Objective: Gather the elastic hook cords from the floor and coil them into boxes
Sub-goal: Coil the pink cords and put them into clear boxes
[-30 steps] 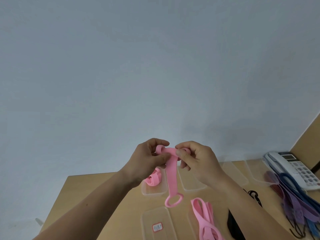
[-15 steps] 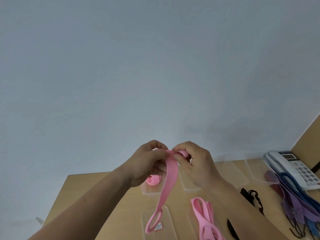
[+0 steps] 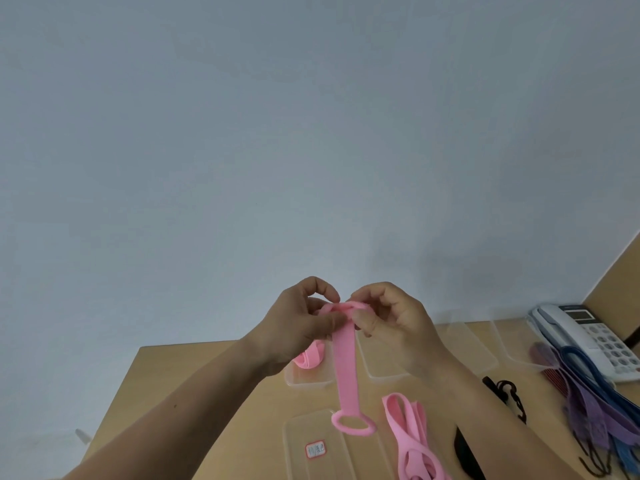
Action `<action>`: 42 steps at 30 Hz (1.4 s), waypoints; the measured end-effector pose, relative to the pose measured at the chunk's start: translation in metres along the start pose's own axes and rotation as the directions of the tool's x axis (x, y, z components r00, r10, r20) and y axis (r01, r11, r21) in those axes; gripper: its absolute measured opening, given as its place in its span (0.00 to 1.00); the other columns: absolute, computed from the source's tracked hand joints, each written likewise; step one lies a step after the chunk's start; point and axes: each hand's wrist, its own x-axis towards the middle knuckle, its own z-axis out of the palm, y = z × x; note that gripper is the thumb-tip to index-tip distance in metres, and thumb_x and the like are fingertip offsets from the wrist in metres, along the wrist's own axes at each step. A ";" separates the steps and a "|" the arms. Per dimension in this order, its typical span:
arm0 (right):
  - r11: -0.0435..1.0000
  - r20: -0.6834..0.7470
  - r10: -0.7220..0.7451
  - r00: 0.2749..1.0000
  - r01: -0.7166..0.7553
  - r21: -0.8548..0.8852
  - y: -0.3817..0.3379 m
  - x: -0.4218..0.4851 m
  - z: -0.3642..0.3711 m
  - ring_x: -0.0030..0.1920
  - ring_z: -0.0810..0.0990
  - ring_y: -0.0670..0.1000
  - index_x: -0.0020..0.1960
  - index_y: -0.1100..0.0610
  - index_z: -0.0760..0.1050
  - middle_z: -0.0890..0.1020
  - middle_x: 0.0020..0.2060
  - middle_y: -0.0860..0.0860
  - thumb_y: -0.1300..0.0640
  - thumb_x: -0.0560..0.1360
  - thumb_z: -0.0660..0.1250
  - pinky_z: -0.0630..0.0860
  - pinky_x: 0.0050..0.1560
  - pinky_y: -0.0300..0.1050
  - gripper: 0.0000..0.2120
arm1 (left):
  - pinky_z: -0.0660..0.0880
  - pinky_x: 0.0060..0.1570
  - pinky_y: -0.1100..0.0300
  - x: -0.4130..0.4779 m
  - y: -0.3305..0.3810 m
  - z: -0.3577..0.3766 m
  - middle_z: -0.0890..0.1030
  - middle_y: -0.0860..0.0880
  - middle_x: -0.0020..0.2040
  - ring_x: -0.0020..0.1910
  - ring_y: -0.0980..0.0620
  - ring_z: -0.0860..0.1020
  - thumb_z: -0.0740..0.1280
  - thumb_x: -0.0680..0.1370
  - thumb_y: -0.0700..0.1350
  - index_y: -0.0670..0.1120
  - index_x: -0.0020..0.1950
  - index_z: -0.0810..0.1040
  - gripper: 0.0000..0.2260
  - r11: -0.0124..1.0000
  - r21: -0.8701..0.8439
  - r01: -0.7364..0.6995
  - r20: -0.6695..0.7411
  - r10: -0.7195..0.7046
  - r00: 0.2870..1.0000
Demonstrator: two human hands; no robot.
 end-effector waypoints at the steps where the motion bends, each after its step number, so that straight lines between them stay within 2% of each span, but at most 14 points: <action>1: 0.999 0.008 0.033 0.999 -0.034 0.019 -0.003 0.000 -0.001 0.37 0.81 0.48 0.53 0.58 0.78 0.83 0.37 0.49 0.62 0.73 0.72 0.77 0.39 0.38 0.09 | 0.79 0.46 0.53 0.000 -0.002 0.001 0.84 0.37 0.47 0.44 0.41 0.84 0.73 0.75 0.35 0.42 0.52 0.75 0.09 0.999 0.030 -0.021 -0.006 0.021 1.000; 5: 0.987 0.027 0.118 0.993 -0.114 -0.116 -0.006 0.001 -0.005 0.33 0.80 0.50 0.51 0.59 0.80 0.82 0.32 0.49 0.60 0.78 0.68 0.75 0.34 0.41 0.04 | 0.80 0.50 0.50 0.000 -0.002 0.004 0.85 0.41 0.46 0.48 0.41 0.84 0.74 0.75 0.37 0.41 0.50 0.78 0.07 0.984 0.145 -0.104 -0.005 0.106 0.994; 8: 0.985 0.037 0.111 0.993 -0.105 -0.134 -0.006 -0.001 -0.007 0.32 0.79 0.49 0.50 0.58 0.81 0.82 0.31 0.48 0.60 0.77 0.70 0.75 0.33 0.39 0.03 | 0.81 0.49 0.53 0.000 0.001 0.005 0.85 0.43 0.45 0.47 0.43 0.84 0.74 0.74 0.33 0.41 0.47 0.80 0.06 0.986 0.118 -0.118 -0.002 0.119 0.993; 11: 0.993 0.009 0.074 0.997 -0.073 -0.091 -0.006 -0.004 -0.010 0.32 0.79 0.48 0.49 0.57 0.82 0.81 0.31 0.47 0.63 0.75 0.71 0.75 0.34 0.39 0.04 | 0.80 0.50 0.53 -0.001 0.004 0.005 0.84 0.39 0.47 0.47 0.43 0.83 0.75 0.72 0.33 0.41 0.48 0.82 0.08 0.999 -0.015 -0.048 0.018 0.048 0.999; 13: 0.996 -0.001 0.047 0.999 -0.047 -0.076 -0.007 -0.004 -0.011 0.32 0.78 0.48 0.48 0.56 0.82 0.80 0.31 0.46 0.66 0.75 0.71 0.75 0.35 0.39 0.06 | 0.78 0.54 0.48 -0.001 0.006 0.004 0.83 0.36 0.52 0.51 0.40 0.83 0.76 0.71 0.34 0.40 0.53 0.82 0.12 0.995 -0.099 0.034 0.066 -0.027 0.997; 15: 0.997 0.005 0.016 1.000 -0.015 -0.079 -0.008 -0.004 -0.009 0.32 0.79 0.45 0.48 0.56 0.82 0.81 0.32 0.44 0.69 0.74 0.70 0.75 0.36 0.36 0.09 | 0.80 0.52 0.51 -0.002 0.007 0.002 0.83 0.37 0.54 0.51 0.41 0.83 0.76 0.71 0.36 0.38 0.58 0.80 0.16 0.984 -0.150 0.100 0.125 -0.081 0.989; 17: 0.997 0.008 -0.006 1.000 0.007 -0.075 -0.008 -0.005 -0.008 0.34 0.79 0.42 0.48 0.56 0.81 0.82 0.33 0.43 0.70 0.74 0.70 0.76 0.38 0.34 0.10 | 0.81 0.49 0.51 -0.004 0.008 0.001 0.83 0.36 0.54 0.49 0.41 0.83 0.74 0.74 0.38 0.36 0.60 0.78 0.16 0.980 -0.140 0.141 0.176 -0.115 0.978; 21: 0.995 0.006 -0.037 0.999 0.037 -0.095 -0.009 -0.006 -0.007 0.38 0.80 0.44 0.48 0.54 0.82 0.83 0.38 0.45 0.70 0.73 0.71 0.77 0.43 0.37 0.11 | 0.80 0.50 0.49 -0.005 0.009 -0.003 0.82 0.33 0.55 0.45 0.40 0.82 0.73 0.75 0.40 0.37 0.61 0.77 0.17 0.982 -0.076 0.170 0.208 -0.151 0.966; 25: 0.975 0.006 -0.085 0.996 0.084 -0.204 -0.007 -0.005 -0.004 0.38 0.76 0.43 0.48 0.53 0.82 0.79 0.37 0.42 0.70 0.73 0.70 0.75 0.44 0.35 0.13 | 0.79 0.54 0.45 -0.004 0.007 -0.004 0.82 0.34 0.56 0.49 0.39 0.82 0.74 0.74 0.40 0.37 0.60 0.78 0.17 0.981 -0.097 0.170 0.232 -0.144 0.962; 29: 0.958 -0.023 -0.120 0.992 0.110 -0.266 -0.004 -0.004 -0.003 0.38 0.74 0.42 0.48 0.51 0.82 0.77 0.37 0.40 0.68 0.73 0.71 0.75 0.44 0.35 0.13 | 0.80 0.46 0.51 -0.002 0.006 0.001 0.83 0.35 0.52 0.47 0.40 0.84 0.75 0.73 0.44 0.39 0.55 0.81 0.14 0.967 -0.184 0.174 0.172 -0.143 0.975; 34: 0.967 -0.004 -0.092 0.996 0.089 -0.239 -0.003 -0.001 -0.002 0.40 0.77 0.45 0.48 0.50 0.81 0.80 0.39 0.42 0.69 0.73 0.72 0.77 0.45 0.42 0.14 | 0.80 0.46 0.52 0.000 0.007 0.002 0.84 0.39 0.48 0.44 0.44 0.83 0.75 0.74 0.43 0.43 0.51 0.83 0.08 0.964 -0.201 0.176 0.174 -0.142 0.975; 37: 0.990 0.026 -0.022 0.999 0.026 -0.140 -0.003 0.001 -0.003 0.42 0.78 0.48 0.44 0.47 0.81 0.80 0.40 0.43 0.71 0.72 0.71 0.77 0.47 0.49 0.17 | 0.80 0.46 0.53 0.001 0.003 0.000 0.83 0.37 0.49 0.46 0.42 0.83 0.72 0.75 0.35 0.38 0.53 0.81 0.08 0.965 -0.217 0.147 0.112 -0.125 0.986; 40: 0.999 0.050 0.042 0.998 -0.042 -0.004 -0.004 0.003 -0.002 0.42 0.78 0.49 0.49 0.52 0.80 0.80 0.40 0.46 0.63 0.70 0.72 0.78 0.45 0.46 0.10 | 0.80 0.44 0.54 0.002 0.001 -0.001 0.84 0.36 0.50 0.47 0.40 0.84 0.71 0.75 0.31 0.35 0.54 0.80 0.08 0.986 -0.154 0.057 0.066 -0.047 0.997; 42: 0.995 0.034 0.097 0.995 -0.097 0.008 -0.004 0.005 -0.002 0.37 0.79 0.48 0.53 0.55 0.78 0.81 0.38 0.48 0.58 0.72 0.72 0.77 0.39 0.43 0.10 | 0.80 0.45 0.55 0.002 0.001 -0.002 0.84 0.34 0.49 0.49 0.39 0.84 0.69 0.76 0.29 0.36 0.53 0.79 0.07 0.993 -0.115 -0.017 0.091 0.027 0.996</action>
